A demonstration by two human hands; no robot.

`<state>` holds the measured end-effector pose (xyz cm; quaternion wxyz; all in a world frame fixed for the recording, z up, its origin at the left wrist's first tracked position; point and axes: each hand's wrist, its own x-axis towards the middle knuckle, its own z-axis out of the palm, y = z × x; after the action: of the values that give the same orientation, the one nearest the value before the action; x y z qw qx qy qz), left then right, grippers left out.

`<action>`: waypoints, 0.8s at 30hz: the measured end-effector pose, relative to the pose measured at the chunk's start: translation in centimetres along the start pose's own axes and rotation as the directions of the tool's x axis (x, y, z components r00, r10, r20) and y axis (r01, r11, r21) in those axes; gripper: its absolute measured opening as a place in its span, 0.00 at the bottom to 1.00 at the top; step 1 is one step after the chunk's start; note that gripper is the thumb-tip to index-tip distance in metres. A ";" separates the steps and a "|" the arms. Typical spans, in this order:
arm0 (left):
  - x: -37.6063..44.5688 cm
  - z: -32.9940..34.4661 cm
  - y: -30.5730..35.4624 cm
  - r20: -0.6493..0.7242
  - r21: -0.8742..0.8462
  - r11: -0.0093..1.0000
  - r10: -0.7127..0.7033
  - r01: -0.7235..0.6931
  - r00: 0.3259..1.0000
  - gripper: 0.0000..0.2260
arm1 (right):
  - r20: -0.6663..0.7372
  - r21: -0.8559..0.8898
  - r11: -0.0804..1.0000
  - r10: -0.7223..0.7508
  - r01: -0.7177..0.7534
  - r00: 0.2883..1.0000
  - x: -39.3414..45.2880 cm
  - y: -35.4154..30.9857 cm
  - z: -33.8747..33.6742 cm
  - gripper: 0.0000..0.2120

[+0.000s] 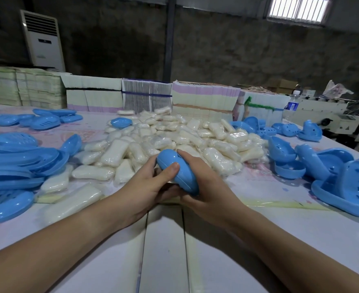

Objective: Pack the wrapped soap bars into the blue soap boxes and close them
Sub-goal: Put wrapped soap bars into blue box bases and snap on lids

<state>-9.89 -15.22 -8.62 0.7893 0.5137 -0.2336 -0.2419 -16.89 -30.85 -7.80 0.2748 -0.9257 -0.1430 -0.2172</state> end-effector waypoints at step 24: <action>0.7 -1.4 -0.6 0.009 0.305 0.952 0.037 -0.038 0.999 0.19 | -0.183 0.349 0.871 0.425 -0.345 0.887 -1.4 1.4 -7.1 0.25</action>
<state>-8.56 -14.84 -9.58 0.7048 0.6244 -0.2791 -0.1886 -19.87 -36.28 -3.77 0.4688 -0.8459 0.0503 -0.2494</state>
